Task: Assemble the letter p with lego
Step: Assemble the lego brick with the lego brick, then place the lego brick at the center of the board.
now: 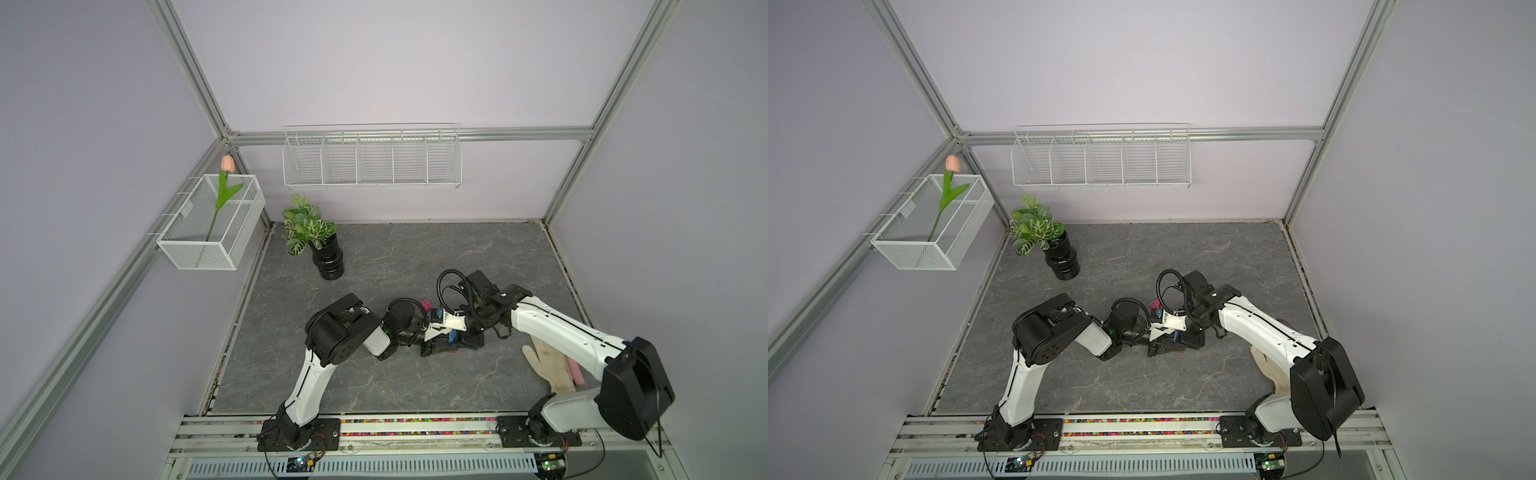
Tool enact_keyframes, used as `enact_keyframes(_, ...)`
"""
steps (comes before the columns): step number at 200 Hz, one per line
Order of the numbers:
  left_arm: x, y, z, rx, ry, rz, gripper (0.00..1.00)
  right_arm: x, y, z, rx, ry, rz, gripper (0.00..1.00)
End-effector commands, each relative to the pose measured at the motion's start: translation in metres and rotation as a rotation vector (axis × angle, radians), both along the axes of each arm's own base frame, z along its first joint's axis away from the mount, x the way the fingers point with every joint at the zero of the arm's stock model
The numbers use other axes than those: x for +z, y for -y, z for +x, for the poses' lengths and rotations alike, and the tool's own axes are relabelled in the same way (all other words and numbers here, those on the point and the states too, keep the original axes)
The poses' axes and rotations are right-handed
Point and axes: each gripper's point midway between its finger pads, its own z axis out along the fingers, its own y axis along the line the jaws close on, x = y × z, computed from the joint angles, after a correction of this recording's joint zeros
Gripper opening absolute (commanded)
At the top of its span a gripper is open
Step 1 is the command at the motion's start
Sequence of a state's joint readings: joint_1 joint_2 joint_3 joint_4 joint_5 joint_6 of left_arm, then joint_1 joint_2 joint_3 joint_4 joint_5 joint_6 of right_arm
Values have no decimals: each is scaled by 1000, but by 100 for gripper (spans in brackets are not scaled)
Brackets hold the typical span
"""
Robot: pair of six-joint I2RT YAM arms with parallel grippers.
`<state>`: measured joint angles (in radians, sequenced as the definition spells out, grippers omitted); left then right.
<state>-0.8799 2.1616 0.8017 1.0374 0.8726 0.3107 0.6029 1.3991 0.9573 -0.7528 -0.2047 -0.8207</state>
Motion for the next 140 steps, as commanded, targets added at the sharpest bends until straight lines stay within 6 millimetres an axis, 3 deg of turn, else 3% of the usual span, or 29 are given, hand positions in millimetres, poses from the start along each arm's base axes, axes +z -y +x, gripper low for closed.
enact_keyframes(1, -104, -40, -33, 36, -187, 368, 0, -31, 49, -20, -100, -68, -204, 67)
enact_keyframes(19, -99, -38, -31, 39, -184, 359, 0, -7, 43, -10, -119, 29, -125, 68)
enact_keyframes(46, -71, -29, -24, 49, -166, 316, 0, 42, 40, 16, -210, 254, -4, 69)
enact_keyframes(55, -57, -25, -21, 52, -157, 306, 0, 60, 41, 24, -250, 332, 34, 74)
enact_keyframes(65, -41, -21, -18, 53, -148, 297, 0, 95, 40, 35, -301, 435, 110, 82)
enact_keyframes(92, 14, -13, -12, 74, -89, 245, 0, 152, 47, 39, -438, 576, 281, 85)
enact_keyframes(125, 82, -11, 6, 192, -64, 162, 0, 198, 84, 49, -783, 705, 433, 100)
enact_keyframes(133, 95, -11, 18, 258, -77, 168, 0, 205, 100, 51, -915, 725, 466, 90)
enact_keyframes(140, 104, -12, 32, 337, -122, 193, 0, 209, 112, 52, -1014, 730, 487, 89)
